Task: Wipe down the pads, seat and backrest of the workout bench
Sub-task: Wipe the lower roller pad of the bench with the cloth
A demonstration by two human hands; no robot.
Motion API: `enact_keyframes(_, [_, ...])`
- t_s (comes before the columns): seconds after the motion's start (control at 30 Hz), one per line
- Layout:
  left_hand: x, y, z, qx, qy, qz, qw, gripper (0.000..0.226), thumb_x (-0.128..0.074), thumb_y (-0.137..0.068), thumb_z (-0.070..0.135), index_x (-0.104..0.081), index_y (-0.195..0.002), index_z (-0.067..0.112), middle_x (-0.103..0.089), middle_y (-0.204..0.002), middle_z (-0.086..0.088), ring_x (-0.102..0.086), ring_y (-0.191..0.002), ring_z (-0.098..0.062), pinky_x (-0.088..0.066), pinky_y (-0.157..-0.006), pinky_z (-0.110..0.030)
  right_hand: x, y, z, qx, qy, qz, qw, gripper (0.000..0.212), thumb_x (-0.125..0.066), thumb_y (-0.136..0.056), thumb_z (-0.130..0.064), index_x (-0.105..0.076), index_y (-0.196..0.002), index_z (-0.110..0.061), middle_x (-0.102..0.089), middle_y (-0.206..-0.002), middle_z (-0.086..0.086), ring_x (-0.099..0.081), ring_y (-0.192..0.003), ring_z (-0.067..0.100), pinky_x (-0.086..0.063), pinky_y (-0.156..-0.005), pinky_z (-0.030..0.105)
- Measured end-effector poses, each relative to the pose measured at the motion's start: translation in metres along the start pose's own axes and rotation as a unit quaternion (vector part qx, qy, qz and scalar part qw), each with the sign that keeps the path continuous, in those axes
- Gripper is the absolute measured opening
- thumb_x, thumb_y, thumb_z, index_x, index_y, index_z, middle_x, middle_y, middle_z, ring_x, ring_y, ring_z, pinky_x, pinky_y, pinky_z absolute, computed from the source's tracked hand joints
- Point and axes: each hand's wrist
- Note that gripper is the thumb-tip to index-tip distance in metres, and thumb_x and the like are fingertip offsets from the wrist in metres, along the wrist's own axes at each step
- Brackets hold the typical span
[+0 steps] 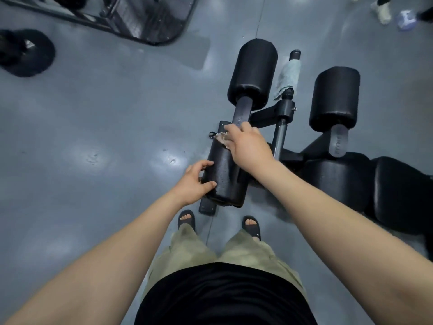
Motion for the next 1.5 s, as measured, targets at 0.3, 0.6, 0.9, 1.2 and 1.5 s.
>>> enact_keyframes(0.3, [-0.054, 0.029, 0.007, 0.112, -0.013, 0.219, 0.969, 0.061, -0.068, -0.094, 0.034, -0.041, -0.148, 0.022, -0.036, -0.147, -0.008, -0.043, -0.134, -0.021, -0.037, -0.114, -0.039, 0.014, -0.014, 0.031, 0.184, 0.033, -0.14, 0.972, 0.026, -0.046, -0.102, -0.032, -0.057, -0.114, -0.011, -0.041, -0.118, 0.015, -0.052, -0.096, 0.037, -0.046, -0.085, 0.042])
enact_keyframes(0.6, [-0.097, 0.037, 0.013, 0.136, 0.048, 0.312, 0.939, 0.042, -0.065, -0.095, 0.035, -0.056, -0.133, 0.021, -0.046, -0.126, -0.002, -0.051, -0.104, -0.011, -0.036, -0.097, -0.021, 0.029, -0.046, 0.054, 0.162, 0.065, -0.179, 0.968, 0.033, -0.052, -0.1, -0.032, -0.055, -0.127, -0.013, -0.047, -0.121, 0.018, -0.058, -0.1, 0.035, -0.049, -0.084, 0.035])
enact_keyframes(0.9, [-0.108, 0.042, 0.013, 0.116, 0.053, 0.333, 0.934, 0.044, -0.067, -0.094, 0.035, -0.055, -0.134, 0.02, -0.04, -0.128, 0.0, -0.048, -0.106, -0.01, -0.028, -0.093, -0.012, 0.024, -0.031, 0.054, 0.194, 0.08, -0.141, 0.968, 0.047, -0.042, -0.1, -0.016, -0.045, -0.147, -0.011, -0.048, -0.138, 0.023, -0.058, -0.103, 0.032, -0.047, -0.09, 0.036])
enact_keyframes(1.2, [-0.115, 0.045, 0.005, 0.096, 0.096, 0.321, 0.937, 0.041, -0.064, -0.096, 0.036, -0.053, -0.134, 0.025, -0.044, -0.132, 0.004, -0.045, -0.112, -0.006, -0.028, -0.097, -0.017, 0.0, 0.004, 0.043, 0.26, 0.073, -0.18, 0.946, 0.087, -0.048, -0.08, 0.004, -0.014, -0.159, -0.004, -0.043, -0.097, 0.004, -0.056, -0.094, 0.029, -0.049, -0.074, 0.035])
enact_keyframes(1.5, [-0.1, 0.053, -0.004, 0.098, 0.115, 0.27, 0.951, 0.043, -0.053, -0.096, 0.021, -0.054, -0.135, 0.038, -0.052, -0.137, 0.005, -0.049, -0.124, -0.009, -0.035, -0.104, -0.024, -0.006, 0.031, 0.029, 0.295, 0.095, -0.168, 0.936, 0.08, -0.049, -0.085, 0.003, -0.023, -0.159, -0.014, -0.046, -0.119, 0.014, -0.061, -0.092, 0.035, -0.048, -0.075, 0.035])
Point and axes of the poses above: each hand's wrist, its own y-axis away from the middle knuckle, its own x-axis out of the back of the hand, z = x × y
